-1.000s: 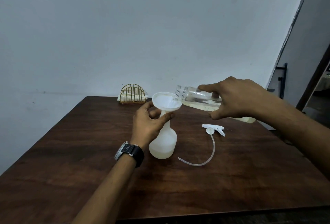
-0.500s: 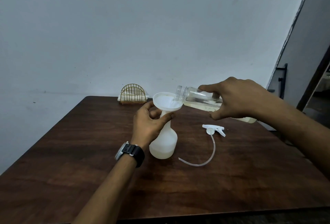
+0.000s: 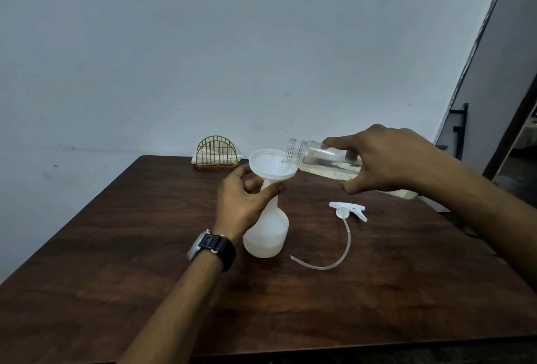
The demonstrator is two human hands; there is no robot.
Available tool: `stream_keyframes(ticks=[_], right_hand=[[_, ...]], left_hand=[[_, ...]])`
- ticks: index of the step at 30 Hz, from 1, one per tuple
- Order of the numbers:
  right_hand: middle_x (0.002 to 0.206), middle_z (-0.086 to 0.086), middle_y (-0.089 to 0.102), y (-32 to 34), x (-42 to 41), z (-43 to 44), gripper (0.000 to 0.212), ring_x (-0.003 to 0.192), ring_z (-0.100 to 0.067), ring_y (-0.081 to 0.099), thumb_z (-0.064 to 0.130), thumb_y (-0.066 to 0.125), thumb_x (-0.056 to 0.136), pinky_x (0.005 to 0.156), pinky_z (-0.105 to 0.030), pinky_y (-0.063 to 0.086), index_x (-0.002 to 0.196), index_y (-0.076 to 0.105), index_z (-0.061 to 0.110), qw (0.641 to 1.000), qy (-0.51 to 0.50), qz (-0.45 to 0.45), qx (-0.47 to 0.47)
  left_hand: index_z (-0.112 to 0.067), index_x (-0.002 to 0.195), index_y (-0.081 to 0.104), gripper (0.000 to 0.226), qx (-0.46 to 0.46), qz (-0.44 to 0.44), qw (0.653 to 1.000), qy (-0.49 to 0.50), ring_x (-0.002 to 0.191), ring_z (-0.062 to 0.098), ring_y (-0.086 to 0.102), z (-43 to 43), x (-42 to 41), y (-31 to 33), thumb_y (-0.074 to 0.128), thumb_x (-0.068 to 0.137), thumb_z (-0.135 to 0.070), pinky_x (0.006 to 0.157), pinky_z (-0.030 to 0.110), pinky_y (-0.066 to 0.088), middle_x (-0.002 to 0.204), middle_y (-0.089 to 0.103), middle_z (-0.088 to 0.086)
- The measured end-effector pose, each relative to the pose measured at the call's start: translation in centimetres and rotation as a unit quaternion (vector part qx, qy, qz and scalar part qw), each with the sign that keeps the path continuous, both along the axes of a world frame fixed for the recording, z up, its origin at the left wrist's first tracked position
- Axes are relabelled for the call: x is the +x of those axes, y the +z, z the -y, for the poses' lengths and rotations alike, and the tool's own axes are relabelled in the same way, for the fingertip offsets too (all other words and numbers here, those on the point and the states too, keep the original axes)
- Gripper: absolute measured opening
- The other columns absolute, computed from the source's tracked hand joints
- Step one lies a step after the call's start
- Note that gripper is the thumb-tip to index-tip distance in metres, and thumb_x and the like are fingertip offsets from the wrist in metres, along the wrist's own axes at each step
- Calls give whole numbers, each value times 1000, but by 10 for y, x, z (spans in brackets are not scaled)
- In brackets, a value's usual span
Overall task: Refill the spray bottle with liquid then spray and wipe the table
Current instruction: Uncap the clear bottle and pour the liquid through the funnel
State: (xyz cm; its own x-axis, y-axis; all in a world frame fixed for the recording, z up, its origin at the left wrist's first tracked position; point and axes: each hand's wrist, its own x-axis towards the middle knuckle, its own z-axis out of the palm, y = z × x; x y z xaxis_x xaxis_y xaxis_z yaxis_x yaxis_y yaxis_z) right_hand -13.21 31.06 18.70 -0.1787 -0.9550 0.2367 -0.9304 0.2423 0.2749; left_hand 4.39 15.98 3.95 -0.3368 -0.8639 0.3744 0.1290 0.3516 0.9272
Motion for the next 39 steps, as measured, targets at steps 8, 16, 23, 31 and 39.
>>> stream_keyframes(ticks=[8, 16, 23, 31, 39], right_hand=[[116, 18, 70, -1, 2, -1, 84, 105, -15, 61, 51, 74, 74, 73, -32, 51, 149, 37, 55, 1000, 4, -5, 0], [113, 17, 70, -2, 1, -1, 84, 105, -15, 61, 53, 74, 75, 68, -31, 45, 150, 35, 55, 1000, -1, -5, -1], [110, 15, 72, 0, 3, -1, 82, 105, -16, 62, 52, 72, 75, 73, -32, 52, 149, 36, 54, 1000, 5, -13, -3], [106, 14, 73, 0, 0, 1, 83, 102, -15, 62, 53, 72, 75, 70, -31, 51, 150, 35, 54, 1000, 6, -23, -6], [104, 14, 73, -1, 1, -1, 83, 99, -14, 60, 52, 71, 75, 68, -30, 49, 149, 35, 54, 1000, 6, -25, -3]], left_hand=[[-19, 132, 64, 64, 4, -8, 1000, -9, 102, 2, 76, -2, 0, 1, 93, 75, -17, 95, 38, 61, 104, 82, -5], [-17, 134, 63, 66, 11, -11, 1000, -13, 105, 8, 76, 1, -2, -2, 93, 75, -18, 99, 47, 60, 104, 82, -3], [-18, 133, 64, 64, 9, -7, 1000, -11, 105, 7, 76, 2, -1, -2, 93, 76, -18, 98, 45, 60, 105, 82, -3], [-17, 133, 65, 64, 3, -11, 1000, -7, 104, 5, 76, 0, -1, -1, 92, 76, -17, 97, 42, 60, 104, 82, -3], [-19, 132, 65, 62, -1, -14, 1000, -8, 104, 4, 75, -2, 0, -1, 92, 76, -16, 95, 38, 61, 105, 82, -3]])
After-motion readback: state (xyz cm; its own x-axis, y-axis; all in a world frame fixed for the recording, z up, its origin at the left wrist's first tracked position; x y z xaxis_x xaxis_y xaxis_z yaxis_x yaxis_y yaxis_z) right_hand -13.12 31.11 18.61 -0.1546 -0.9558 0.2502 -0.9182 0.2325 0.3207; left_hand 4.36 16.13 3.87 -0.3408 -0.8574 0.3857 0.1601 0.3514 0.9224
